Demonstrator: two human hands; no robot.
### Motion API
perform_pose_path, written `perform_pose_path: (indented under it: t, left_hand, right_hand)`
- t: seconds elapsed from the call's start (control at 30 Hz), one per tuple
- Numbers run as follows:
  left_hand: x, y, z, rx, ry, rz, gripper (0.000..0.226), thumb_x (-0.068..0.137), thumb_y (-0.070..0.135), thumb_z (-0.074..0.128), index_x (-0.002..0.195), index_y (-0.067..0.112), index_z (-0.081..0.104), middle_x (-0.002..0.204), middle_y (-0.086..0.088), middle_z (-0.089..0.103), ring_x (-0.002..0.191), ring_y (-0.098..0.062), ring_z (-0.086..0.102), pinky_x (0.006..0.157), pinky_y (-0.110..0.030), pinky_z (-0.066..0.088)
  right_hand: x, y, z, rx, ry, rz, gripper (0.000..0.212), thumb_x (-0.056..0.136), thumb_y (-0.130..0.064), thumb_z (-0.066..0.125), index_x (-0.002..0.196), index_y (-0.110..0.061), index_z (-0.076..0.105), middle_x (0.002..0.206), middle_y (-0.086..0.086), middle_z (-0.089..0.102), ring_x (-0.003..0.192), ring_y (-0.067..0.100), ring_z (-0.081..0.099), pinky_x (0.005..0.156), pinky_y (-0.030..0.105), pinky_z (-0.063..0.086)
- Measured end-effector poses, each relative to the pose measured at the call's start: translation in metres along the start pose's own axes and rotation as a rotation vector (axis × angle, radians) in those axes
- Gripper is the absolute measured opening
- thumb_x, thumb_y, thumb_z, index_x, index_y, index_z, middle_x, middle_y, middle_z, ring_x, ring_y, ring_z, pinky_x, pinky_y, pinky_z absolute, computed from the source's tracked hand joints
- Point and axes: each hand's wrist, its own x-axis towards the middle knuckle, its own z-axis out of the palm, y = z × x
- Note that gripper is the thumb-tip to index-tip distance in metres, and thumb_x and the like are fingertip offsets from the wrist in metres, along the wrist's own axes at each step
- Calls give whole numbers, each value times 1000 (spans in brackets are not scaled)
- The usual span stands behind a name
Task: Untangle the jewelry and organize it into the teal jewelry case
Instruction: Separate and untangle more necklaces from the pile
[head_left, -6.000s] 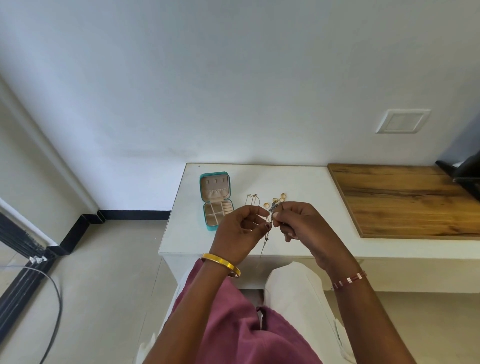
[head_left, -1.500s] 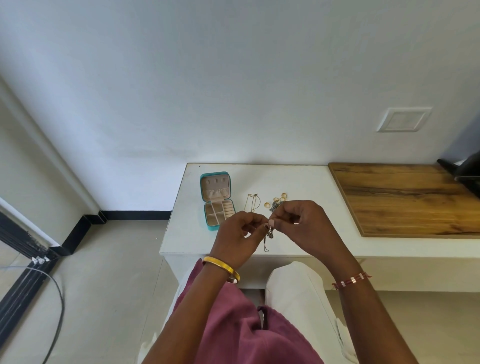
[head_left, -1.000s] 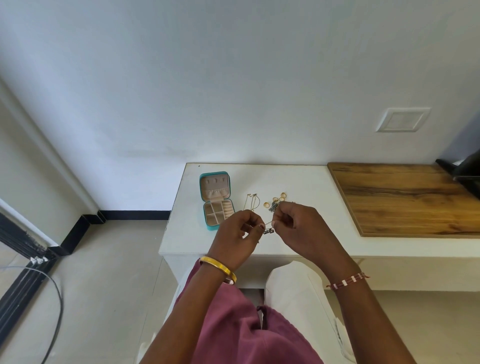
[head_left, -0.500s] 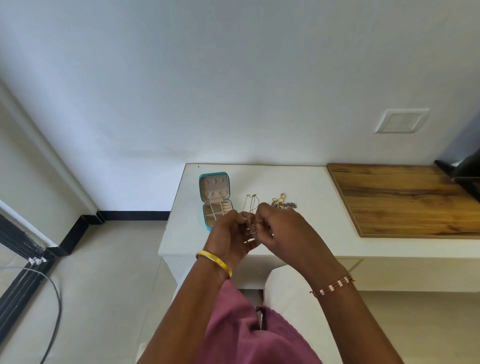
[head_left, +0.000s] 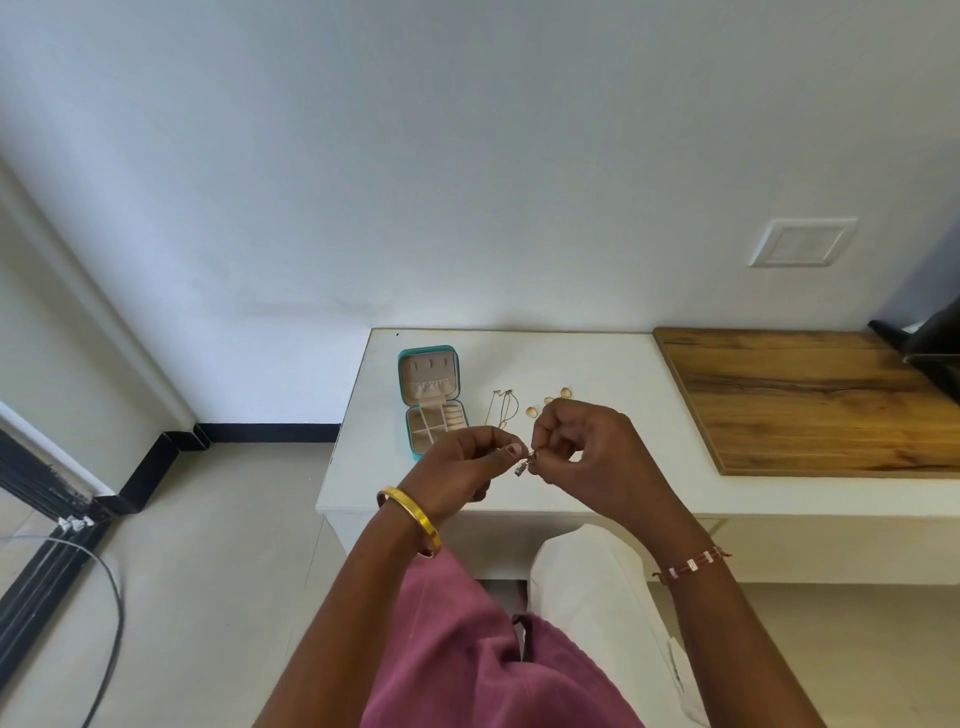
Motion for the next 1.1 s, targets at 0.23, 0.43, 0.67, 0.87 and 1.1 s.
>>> perform_pose_path:
  t: [0.23,0.43,0.67,0.87,1.1]
  left_hand:
    - [-1,0,-6,247,5,97,19,91,9,50,84,19,65,75,8,59,55,9,51,54,-3,37]
    - [-2,-1,-3,-170,29,5,26,92,1,43,79,12,62,68,-10,43,51,-11,35,55,-23,33]
    - [-3,1,-6,-562,46,-40,23,91,-1,38,86,6,60,53,0,44,40,-7,34,43,-17,34]
    - [-2,1,-13,-612,83,-50,23,90,-3,38,88,7,60,66,-8,43,42,-9,34,45,-18,35]
    - [-1,3,-10,-723,14,-57,21,87,-2,37,87,6,56,56,-3,44,37,-7,34,41,-17,31]
  right_hand:
    - [2,3,-6,134,26,45,28,74,6,56,64,-19,64,67,15,65,62,20,54,61,30,45]
    - [3,10,7,132,-132,139,17,80,-2,63,78,-19,67,75,5,68,71,18,59,73,34,50]
    - [1,12,26,295,-280,210,11,82,-6,66,91,-10,68,88,5,71,82,11,66,84,22,50]
    - [3,17,21,315,-221,229,7,82,-5,66,85,-10,68,77,4,70,74,15,65,80,22,51]
    - [3,15,32,323,-292,243,14,83,-11,66,97,-11,69,99,9,71,91,18,65,91,31,49]
